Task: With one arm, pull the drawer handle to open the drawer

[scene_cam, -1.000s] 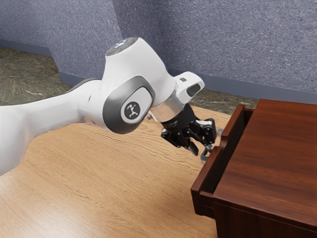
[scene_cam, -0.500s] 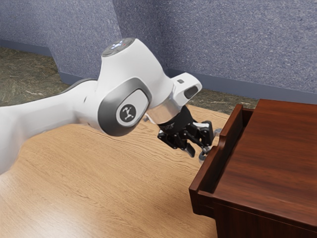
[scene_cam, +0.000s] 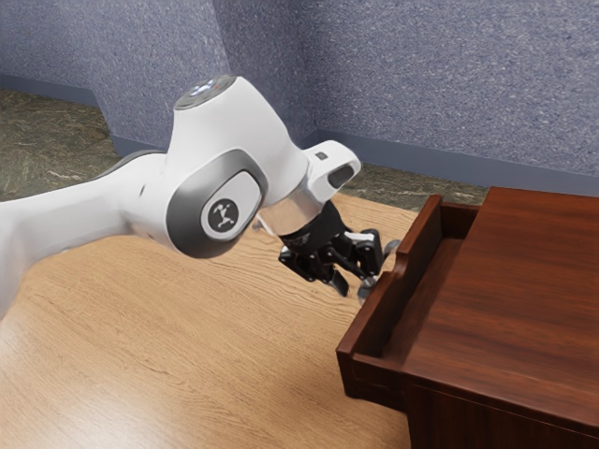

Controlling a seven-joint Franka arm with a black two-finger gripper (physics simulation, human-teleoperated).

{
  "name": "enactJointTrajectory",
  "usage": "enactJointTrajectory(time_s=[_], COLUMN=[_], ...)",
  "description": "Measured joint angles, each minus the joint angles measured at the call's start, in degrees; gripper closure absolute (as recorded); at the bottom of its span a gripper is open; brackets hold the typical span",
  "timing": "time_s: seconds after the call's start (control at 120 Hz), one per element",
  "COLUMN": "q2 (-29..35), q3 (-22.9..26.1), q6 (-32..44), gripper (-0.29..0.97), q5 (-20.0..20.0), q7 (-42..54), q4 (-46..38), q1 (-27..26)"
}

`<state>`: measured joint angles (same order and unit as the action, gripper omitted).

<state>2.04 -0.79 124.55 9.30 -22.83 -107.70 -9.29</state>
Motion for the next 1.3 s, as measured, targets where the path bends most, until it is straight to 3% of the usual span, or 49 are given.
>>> enactJointTrajectory(time_s=[1.3], q2=[1.13], q3=[-0.24], q6=[-0.02], gripper=[0.44], q5=[-1.95], q7=[-0.31], q4=[-1.08], q1=[3.42])
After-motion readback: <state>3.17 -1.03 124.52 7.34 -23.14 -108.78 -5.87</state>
